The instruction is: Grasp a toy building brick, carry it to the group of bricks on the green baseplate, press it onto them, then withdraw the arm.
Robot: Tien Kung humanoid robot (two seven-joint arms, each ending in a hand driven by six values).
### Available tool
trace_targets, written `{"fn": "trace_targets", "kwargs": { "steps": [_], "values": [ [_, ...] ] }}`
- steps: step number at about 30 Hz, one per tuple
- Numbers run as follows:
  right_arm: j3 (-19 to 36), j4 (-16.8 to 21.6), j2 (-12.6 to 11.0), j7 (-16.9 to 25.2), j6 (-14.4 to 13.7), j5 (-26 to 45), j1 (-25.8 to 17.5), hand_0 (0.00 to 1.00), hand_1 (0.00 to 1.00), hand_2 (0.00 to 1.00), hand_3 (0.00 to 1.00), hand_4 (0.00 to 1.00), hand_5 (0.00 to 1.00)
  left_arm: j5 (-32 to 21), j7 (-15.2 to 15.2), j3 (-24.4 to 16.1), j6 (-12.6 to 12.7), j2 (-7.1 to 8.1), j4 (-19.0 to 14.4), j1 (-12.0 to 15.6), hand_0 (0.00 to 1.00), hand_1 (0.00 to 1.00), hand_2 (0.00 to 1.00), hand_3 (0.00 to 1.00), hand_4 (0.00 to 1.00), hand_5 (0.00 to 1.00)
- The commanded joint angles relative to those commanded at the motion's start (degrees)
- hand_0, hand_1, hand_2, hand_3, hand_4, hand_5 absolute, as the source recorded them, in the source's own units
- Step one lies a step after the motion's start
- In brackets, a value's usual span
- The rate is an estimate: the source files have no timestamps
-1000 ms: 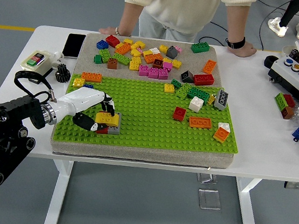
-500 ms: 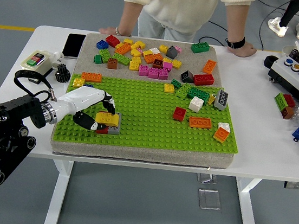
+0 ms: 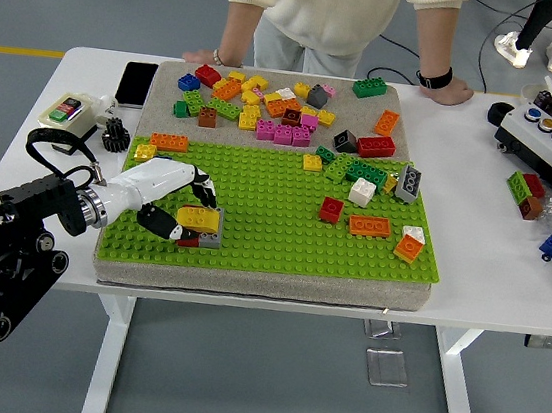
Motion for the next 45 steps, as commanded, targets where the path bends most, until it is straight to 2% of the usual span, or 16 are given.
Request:
{"fn": "trace_targets", "kwargs": {
  "steps": [21,35,45],
  "values": [
    [0.01,0.00,0.00,-0.07,-0.02,0.01,0.02,0.729,0.635,0.684,0.620,0.944,0.491,-0.41,0.24,-0.99,0.55,-1.25,1.22,-0.65,0.694,0.624,0.562,0.549,0.936,0.103],
    [0.34,0.00,-0.01,-0.01,0.03,-0.05,0.12,0.732,0.635,0.684,0.621,0.944,0.491,-0.64,0.20,-1.19,-0.02,-1.17,0.91,-0.63,0.694,0.625,0.562,0.550,0.936,0.103],
    [0.65,0.00,-0.12,-0.08,0.12,-0.12,0.00,0.732,0.634,0.684,0.620,0.944,0.490,-3.27,0.71,-2.90,-2.79,-0.03,-4.29,1.09,0.696,0.629,0.566,0.552,0.957,0.113]
  ]
}}
